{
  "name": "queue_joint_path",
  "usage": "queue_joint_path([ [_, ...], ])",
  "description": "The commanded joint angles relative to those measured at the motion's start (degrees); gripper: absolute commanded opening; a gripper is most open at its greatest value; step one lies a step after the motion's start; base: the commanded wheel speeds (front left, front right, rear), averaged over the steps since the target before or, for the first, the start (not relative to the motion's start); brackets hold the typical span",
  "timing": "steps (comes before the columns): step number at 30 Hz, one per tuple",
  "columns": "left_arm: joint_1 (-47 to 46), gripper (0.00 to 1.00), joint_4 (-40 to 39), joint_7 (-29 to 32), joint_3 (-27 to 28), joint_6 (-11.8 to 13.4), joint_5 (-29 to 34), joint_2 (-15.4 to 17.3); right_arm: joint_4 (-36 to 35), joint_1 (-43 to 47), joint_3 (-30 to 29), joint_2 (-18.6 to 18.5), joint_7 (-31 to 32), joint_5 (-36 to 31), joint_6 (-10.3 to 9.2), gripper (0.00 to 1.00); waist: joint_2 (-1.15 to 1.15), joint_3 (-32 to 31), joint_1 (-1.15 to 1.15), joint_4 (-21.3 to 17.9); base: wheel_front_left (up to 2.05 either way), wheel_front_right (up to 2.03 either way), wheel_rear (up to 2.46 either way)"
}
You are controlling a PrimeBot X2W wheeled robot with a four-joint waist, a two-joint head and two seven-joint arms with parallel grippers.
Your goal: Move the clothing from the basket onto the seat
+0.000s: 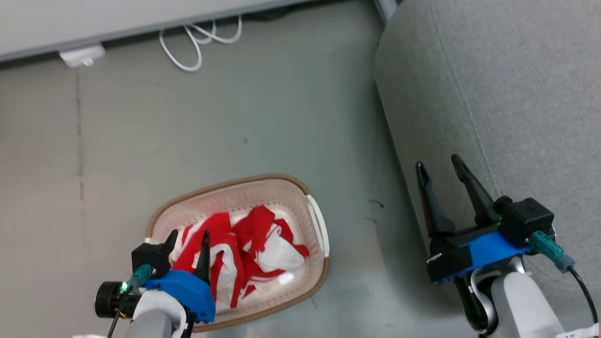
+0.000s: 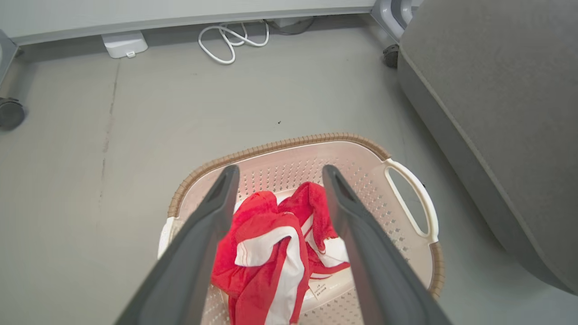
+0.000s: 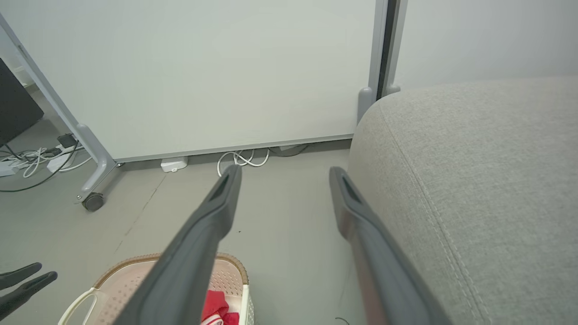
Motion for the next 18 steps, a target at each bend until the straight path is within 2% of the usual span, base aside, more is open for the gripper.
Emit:
queue_joint_path([
  [1, -1.6, 1.0, 0.76, -0.01, -0.1, -0.15, 0.33, 0.41, -0.25, -1.23, 0.34, -0.16, -0.56, 0.51, 0.04, 1.0, 0.0, 4.73, -0.01, -2.83, 0.0, 0.0, 0.0],
  [4, -5.59, 1.0, 5.71, -0.35, -1.08, -0.38, 1.01, 0.96, 0.03, -2.85, 1.36, -0.15, -1.71, 1.41, 0.04, 1.0, 0.0, 8.51, -0.01, -4.13, 0.0, 0.0, 0.0],
  [14, -11.93, 1.0, 14.62, -0.07, -3.73, -0.35, 2.39, 1.04, 0.55, -5.71, 2.03, -0.16, -3.67, 2.92, 0.04, 1.0, 0.0, 15.76, -0.01, -5.55, 0.0, 0.0, 0.0],
  [18, -14.4, 1.0, 17.57, 0.68, -3.77, 0.61, 2.16, 0.89, 0.47, -6.77, 1.84, -0.15, -4.2, 3.37, 0.04, 1.0, 0.0, 18.4, -0.01, -5.57, 0.0, 0.0, 0.0],
])
